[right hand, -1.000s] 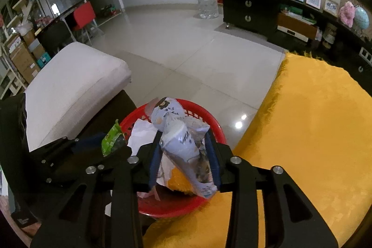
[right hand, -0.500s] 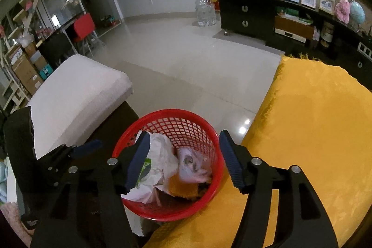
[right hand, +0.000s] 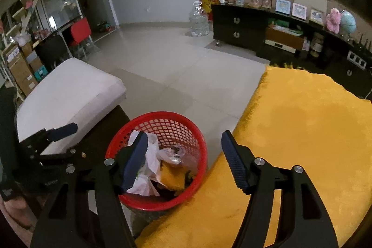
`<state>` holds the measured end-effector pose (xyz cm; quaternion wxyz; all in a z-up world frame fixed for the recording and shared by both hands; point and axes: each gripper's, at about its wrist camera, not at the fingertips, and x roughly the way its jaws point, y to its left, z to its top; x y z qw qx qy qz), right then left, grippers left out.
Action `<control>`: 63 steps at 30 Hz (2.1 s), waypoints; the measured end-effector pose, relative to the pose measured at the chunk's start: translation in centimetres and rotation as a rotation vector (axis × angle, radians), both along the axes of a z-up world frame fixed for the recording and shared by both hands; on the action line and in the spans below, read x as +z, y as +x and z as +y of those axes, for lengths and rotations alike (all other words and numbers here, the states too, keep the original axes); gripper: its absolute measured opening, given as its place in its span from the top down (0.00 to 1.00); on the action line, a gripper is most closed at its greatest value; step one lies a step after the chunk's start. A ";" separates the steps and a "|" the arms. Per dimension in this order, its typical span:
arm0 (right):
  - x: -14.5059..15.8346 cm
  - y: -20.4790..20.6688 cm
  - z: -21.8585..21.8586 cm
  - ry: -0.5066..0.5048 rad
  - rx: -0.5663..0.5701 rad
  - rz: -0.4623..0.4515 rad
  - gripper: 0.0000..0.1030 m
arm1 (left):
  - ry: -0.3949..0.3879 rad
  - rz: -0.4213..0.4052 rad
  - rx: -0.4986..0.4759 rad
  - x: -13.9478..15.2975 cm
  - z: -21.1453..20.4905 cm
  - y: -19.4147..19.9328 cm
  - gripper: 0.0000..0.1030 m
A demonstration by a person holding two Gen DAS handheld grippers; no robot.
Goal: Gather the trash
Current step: 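Move both tools back over the table toward the foam net and tissue, then grasp the orange foam net with the left tool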
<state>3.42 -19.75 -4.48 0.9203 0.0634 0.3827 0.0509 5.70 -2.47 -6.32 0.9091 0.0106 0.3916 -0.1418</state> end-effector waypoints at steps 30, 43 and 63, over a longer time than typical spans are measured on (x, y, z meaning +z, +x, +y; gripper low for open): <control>-2.8 -20.1 -16.8 -0.151 -0.487 0.035 0.33 | 0.060 0.075 -0.445 -2.8 -18.0 -7.8 0.20; -5.1 -28.5 -22.9 -0.096 -0.708 0.073 0.33 | 0.109 0.157 -0.697 -6.7 -28.2 -12.0 0.20; -6.7 -31.7 -25.4 -0.011 -0.780 0.124 0.33 | 0.163 0.210 -0.775 -10.6 -33.1 -12.2 0.39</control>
